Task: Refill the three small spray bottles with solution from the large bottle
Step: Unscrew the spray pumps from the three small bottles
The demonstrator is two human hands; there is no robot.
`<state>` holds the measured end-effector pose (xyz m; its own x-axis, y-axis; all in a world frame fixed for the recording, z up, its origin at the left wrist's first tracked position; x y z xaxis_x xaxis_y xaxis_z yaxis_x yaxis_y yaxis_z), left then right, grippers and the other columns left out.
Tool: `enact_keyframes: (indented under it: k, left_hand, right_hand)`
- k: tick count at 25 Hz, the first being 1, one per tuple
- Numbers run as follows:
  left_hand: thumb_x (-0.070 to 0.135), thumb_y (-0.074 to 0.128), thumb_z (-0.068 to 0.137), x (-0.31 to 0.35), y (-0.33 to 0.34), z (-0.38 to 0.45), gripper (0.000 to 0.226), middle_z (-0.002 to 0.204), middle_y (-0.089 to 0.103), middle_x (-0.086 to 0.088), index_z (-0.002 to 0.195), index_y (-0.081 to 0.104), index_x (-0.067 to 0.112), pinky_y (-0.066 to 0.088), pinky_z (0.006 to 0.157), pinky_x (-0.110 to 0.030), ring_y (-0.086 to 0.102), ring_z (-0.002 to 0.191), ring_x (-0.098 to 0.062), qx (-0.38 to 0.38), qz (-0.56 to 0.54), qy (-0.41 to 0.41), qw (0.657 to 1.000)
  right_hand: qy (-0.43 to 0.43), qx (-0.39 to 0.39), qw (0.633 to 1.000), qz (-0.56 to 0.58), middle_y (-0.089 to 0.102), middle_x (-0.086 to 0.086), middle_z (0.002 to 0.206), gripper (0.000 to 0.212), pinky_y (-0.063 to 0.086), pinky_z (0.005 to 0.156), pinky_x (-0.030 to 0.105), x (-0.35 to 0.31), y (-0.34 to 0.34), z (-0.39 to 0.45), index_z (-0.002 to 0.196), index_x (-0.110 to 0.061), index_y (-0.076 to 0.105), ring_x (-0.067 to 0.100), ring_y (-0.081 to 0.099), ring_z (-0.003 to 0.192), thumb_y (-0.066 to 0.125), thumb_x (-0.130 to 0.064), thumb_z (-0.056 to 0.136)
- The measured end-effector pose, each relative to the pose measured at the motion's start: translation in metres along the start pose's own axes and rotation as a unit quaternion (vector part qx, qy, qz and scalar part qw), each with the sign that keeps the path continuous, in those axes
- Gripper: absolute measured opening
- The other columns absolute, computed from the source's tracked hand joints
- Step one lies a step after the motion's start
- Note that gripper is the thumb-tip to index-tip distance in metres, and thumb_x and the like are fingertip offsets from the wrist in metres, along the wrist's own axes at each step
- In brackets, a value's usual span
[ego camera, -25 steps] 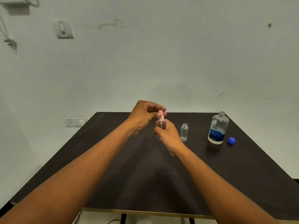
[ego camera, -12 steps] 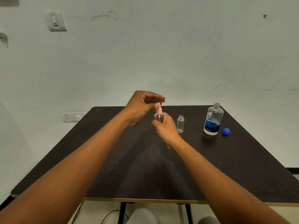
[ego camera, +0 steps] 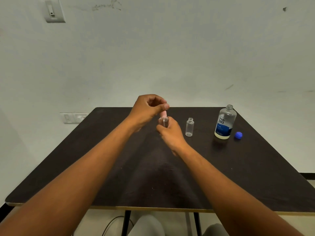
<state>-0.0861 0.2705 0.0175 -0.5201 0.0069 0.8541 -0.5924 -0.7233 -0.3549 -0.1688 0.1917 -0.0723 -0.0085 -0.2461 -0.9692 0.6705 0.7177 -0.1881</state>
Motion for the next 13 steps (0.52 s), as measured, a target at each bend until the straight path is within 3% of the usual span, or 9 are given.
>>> enact_keyframes:
  k: [2,4,7,9,11,13]
  left_hand:
    - [0.004,0.072,0.092,0.002,0.003,-0.001,0.020,0.108,0.078,-0.003,0.112,0.076,0.007,0.059,0.087,-0.026,0.074,0.102,-0.014,-0.065,-0.032,0.021,0.997]
    - [-0.005,0.067,0.093,0.004,0.005,-0.001,0.024,0.107,0.079,-0.005,0.112,0.076,0.005,0.059,0.091,-0.027,0.074,0.104,-0.015,-0.089,-0.007,0.031,0.996]
    - [0.007,0.079,0.086,-0.001,0.004,0.001,0.012,0.091,0.079,-0.002,0.098,0.077,0.008,0.058,0.081,-0.023,0.076,0.086,-0.010,-0.031,0.037,0.011,0.999]
    - [0.023,0.087,0.080,-0.007,0.003,0.001,0.021,0.082,0.076,-0.001,0.090,0.075,0.009,0.055,0.069,-0.019,0.070,0.072,-0.007,0.015,0.066,-0.012,0.998]
    - [0.033,0.086,0.080,-0.010,0.001,0.002,0.027,0.084,0.075,-0.001,0.091,0.074,0.011,0.054,0.068,-0.019,0.068,0.074,-0.007,0.026,0.087,-0.021,0.996]
    - [0.025,0.081,0.086,-0.010,0.001,0.004,0.019,0.095,0.078,0.002,0.101,0.076,0.014,0.058,0.080,-0.023,0.073,0.089,-0.009,-0.016,0.045,-0.015,0.999]
  right_hand:
    - [0.001,0.004,1.000,-0.002,0.057,0.000,0.084,0.014,0.044,0.059,0.026,0.003,-0.002,0.001,0.100,-0.018,0.056,0.009,0.051,0.067,0.061,-0.012,0.088]
    - [0.005,0.002,1.000,-0.001,0.056,0.000,0.084,0.014,0.044,0.060,0.027,0.006,-0.002,0.002,0.101,-0.017,0.057,0.009,0.050,0.069,0.061,-0.012,0.089]
    - [0.012,-0.009,1.000,0.002,0.056,-0.003,0.085,0.017,0.044,0.058,0.023,0.010,0.003,0.002,0.105,-0.019,0.056,0.007,0.052,0.069,0.061,-0.012,0.090]
    - [0.019,-0.013,1.000,0.001,0.058,-0.004,0.087,0.020,0.045,0.057,0.020,0.013,0.005,0.002,0.108,-0.021,0.056,0.007,0.054,0.070,0.061,-0.012,0.091]
    - [0.018,-0.009,1.000,-0.003,0.058,-0.003,0.087,0.019,0.045,0.058,0.021,0.015,0.004,0.003,0.106,-0.021,0.056,0.007,0.053,0.069,0.061,-0.012,0.091]
    - [0.019,-0.005,1.000,-0.004,0.060,-0.002,0.090,0.018,0.046,0.059,0.021,0.017,0.001,0.005,0.105,-0.022,0.056,0.008,0.054,0.070,0.061,-0.011,0.091]
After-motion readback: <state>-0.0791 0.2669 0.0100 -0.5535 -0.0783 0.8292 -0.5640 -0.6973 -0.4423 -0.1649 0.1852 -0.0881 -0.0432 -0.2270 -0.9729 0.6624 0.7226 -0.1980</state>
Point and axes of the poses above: each hand's wrist, its own z-axis towards the middle knuckle, its own y-axis out of the palm, x = y × z, the point moved 9 cm from there along z, towards the middle knuckle
